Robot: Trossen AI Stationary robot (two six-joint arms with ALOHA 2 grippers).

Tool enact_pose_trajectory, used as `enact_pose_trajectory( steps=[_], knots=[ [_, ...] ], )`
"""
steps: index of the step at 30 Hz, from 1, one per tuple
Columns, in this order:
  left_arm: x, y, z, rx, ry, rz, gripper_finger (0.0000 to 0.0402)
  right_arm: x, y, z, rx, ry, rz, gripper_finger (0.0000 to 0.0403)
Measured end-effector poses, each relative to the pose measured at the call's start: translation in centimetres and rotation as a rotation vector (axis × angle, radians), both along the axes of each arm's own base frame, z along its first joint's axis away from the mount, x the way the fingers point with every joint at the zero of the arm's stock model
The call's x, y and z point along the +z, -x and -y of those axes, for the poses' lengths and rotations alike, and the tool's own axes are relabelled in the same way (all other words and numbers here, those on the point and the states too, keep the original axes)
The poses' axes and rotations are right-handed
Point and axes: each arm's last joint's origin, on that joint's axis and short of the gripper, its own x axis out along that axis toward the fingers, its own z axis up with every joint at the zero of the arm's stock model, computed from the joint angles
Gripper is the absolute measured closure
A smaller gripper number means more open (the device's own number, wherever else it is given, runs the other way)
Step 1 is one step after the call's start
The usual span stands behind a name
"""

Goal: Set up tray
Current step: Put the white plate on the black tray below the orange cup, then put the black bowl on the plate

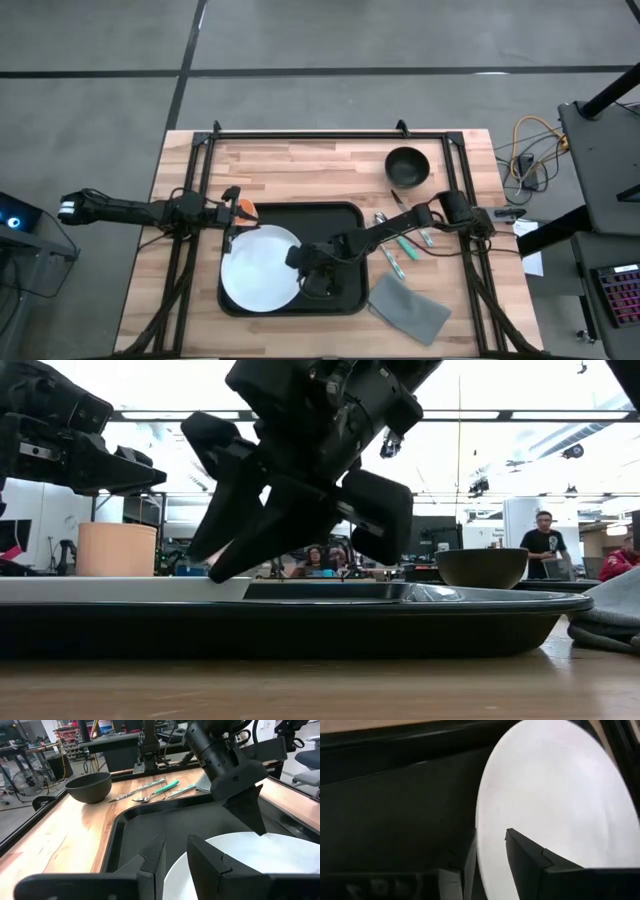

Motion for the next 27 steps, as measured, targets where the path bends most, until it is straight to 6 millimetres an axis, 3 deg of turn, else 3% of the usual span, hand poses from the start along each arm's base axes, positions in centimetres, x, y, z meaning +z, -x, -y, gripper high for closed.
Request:
enact_pose_trajectory(
  steps=[8, 12, 22, 27],
  knots=[
    [0.0, 0.0, 0.0, 0.0, 0.0, 0.0, 0.034, 0.0, 0.0, 0.0, -0.011, 0.003, -0.006, 0.0307],
    [0.0, 0.0, 0.0, 0.0, 0.0, 0.001, 0.034, 0.2, 0.2, 0.1, -0.096, 0.085, 0.002, 0.0307],
    [0.0, 0.0, 0.0, 0.0, 0.0, 0.001, 0.034, 2.4, 1.5, 0.8, -0.183, 0.077, -0.088, 0.0307],
    [0.0, 0.0, 0.0, 0.0, 0.0, 0.0, 0.034, 3.6, 2.5, 2.5, -0.27, 0.061, -0.18, 0.0307]
  ],
)
